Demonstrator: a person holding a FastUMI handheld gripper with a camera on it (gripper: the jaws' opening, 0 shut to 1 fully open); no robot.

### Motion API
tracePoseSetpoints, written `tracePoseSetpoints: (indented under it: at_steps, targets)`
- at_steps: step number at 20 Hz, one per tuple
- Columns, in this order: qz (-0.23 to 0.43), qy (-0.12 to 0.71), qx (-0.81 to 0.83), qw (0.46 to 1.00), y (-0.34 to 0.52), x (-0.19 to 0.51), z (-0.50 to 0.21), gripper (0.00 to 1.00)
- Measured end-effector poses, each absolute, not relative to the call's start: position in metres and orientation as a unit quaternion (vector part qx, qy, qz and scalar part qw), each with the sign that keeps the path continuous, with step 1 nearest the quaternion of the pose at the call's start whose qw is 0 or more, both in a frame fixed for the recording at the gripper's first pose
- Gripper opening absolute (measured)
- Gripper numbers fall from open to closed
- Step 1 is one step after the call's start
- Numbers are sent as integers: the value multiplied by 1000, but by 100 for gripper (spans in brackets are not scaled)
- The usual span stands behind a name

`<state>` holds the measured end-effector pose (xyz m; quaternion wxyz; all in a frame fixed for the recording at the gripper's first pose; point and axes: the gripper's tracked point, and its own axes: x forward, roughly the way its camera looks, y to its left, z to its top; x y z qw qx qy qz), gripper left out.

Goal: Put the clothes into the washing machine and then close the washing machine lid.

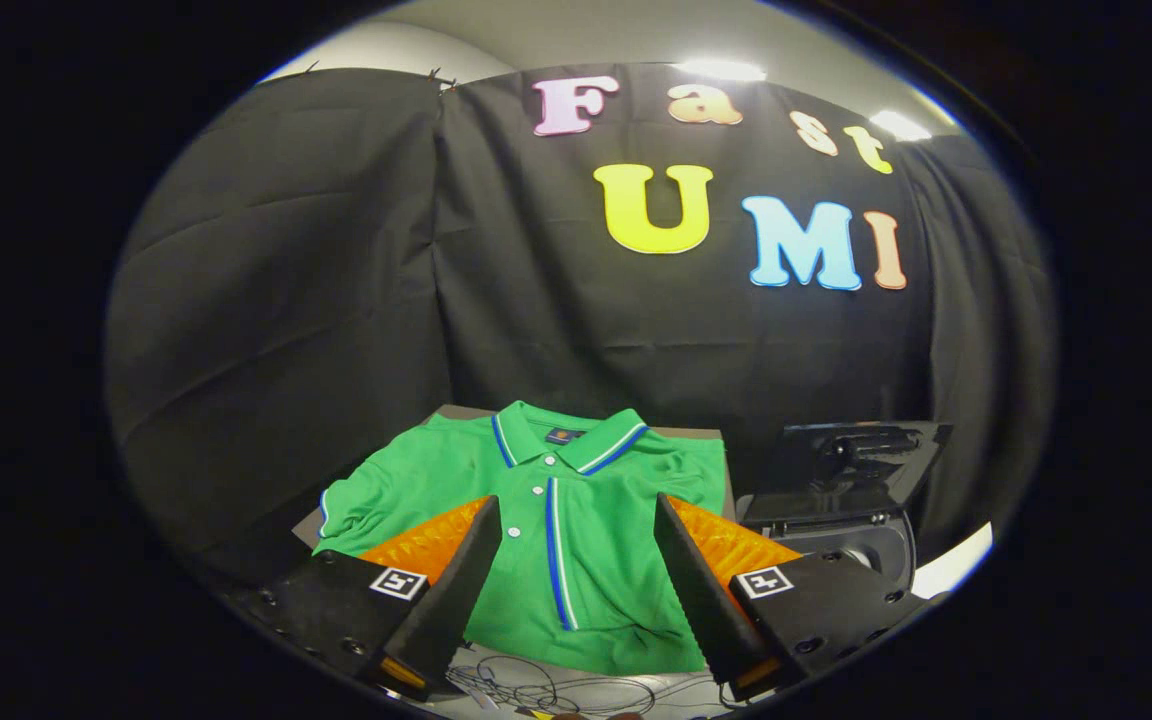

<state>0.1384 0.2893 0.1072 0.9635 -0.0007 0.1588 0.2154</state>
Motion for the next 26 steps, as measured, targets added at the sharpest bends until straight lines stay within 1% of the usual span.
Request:
tracePoseSetpoints:
  at_steps: [5,10,14,17,18,20,23,26]
  targets:
    - [228,185,-56,954,332,159,90,98]
    - [223,225,-89,944,354,174,67,99]
    - [215,245,-106,939,355,182,56,99]
    - [221,282,-108,927,356,179,31,99]
    - [224,273,-95,931,358,180,35,99]
    - [231,280,-80,928,359,179,35,96]
    - [243,284,-85,924,360,181,36,97]
    - [242,277,-79,927,358,181,35,97]
